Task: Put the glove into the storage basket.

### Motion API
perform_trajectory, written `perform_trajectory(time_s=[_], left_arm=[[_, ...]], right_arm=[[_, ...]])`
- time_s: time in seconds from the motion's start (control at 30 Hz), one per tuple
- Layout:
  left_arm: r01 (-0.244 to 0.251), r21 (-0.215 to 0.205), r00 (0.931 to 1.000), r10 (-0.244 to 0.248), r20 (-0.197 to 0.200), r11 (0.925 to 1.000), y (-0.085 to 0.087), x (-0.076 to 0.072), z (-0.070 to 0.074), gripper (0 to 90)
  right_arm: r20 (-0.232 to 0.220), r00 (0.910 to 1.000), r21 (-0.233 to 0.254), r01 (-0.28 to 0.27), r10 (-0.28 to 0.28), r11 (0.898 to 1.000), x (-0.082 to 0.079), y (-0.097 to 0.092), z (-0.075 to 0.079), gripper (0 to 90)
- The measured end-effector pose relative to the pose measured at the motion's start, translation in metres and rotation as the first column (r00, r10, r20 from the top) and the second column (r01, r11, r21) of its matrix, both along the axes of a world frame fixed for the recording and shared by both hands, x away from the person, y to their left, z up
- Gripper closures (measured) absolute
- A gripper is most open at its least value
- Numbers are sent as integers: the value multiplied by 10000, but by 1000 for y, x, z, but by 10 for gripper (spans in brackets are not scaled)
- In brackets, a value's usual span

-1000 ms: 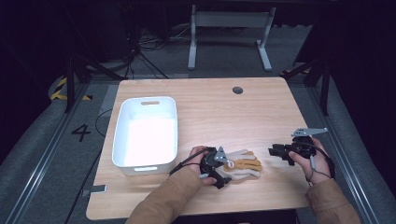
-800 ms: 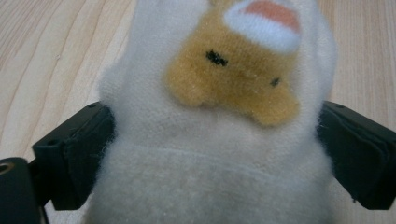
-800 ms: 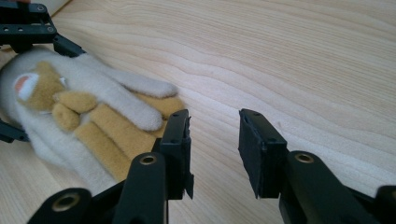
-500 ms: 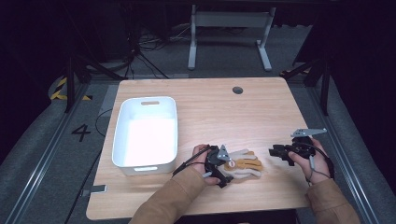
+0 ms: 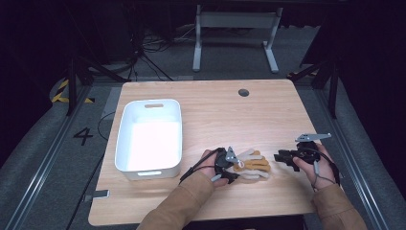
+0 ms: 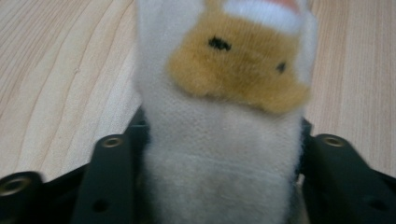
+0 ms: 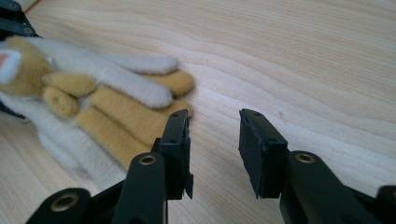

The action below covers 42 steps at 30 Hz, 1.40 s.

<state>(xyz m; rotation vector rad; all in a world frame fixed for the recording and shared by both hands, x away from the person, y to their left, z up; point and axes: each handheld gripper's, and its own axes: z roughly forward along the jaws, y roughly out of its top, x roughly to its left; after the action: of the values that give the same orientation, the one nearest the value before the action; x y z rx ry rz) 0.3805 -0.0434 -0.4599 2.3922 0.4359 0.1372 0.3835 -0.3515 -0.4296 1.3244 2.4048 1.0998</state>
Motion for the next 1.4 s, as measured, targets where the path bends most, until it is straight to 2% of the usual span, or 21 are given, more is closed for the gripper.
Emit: perform_trajectory(time_s=[0.13, 0.27, 0.47, 0.53, 0.63, 0.73, 0.77, 0.83, 0.93, 1.0, 1.13, 1.3, 1.4], left_arm=[[-24, 175, 10000, 24, 8, 9998, -3, -3, 2, 622], [-127, 102, 9999, 126, 97, 9999, -2, -3, 2, 683], [-233, 91, 9997, 233, 41, 9997, -2, -4, 2, 693], [-212, -92, 9998, 213, 49, 9997, -2, -3, 1, 692], [-292, -329, 9995, 287, -165, 9990, 0, -1, 0, 691], [-324, -342, 9992, 315, -264, 9989, 0, 0, 0, 692], [-367, -364, 9980, 347, -531, 9987, 1, 1, 1, 692], [-444, -386, 9963, 413, -759, 9983, 2, 2, 2, 692], [-533, -443, 9949, 492, -879, 9976, 3, 3, 3, 693], [-620, -390, 9930, 577, -1028, 9973, 4, 2, 8, 694], [-681, -372, 9920, 637, -1086, 9970, 4, 2, 16, 695], [-760, -79, 9908, 746, -1134, 9971, 6, 3, 32, 695], [-1160, -63, 9820, 1137, -1508, 9932, 8, 5, 42, 696]], right_arm=[[-31, 10000, -14, -18, 18, 10000, 0, 2, -1, 637], [-16, 10000, 23, 36, -36, 10000, 0, 0, 0, 641], [-30, 9999, 40, 100, -100, 9999, 1, -2, -1, 644], [-21, 10000, 34, 93, -93, 10000, 1, -3, -2, 644], [-31, 9999, 95, 151, -150, 9998, 1, -4, -1, 646], [6, 9999, 75, 165, -165, 9998, 1, -5, -1, 647], [8, 9998, 82, 183, -183, 9998, 1, -5, -1, 648], [-11, 9997, 100, 247, -247, 9996, 2, -6, 0, 650], [-1, 9996, 95, 277, -277, 9996, 2, -8, 0, 650], [-31, 9993, 89, 376, -376, 9993, 2, -11, 1, 651], [8, 9985, 143, 542, -542, 9984, 3, -16, 2, 654], [-75, 9979, 152, 642, -640, 9978, 5, -19, 1, 655], [-183, 9976, 154, 667, -664, 9977, 7, -20, 0, 654]])
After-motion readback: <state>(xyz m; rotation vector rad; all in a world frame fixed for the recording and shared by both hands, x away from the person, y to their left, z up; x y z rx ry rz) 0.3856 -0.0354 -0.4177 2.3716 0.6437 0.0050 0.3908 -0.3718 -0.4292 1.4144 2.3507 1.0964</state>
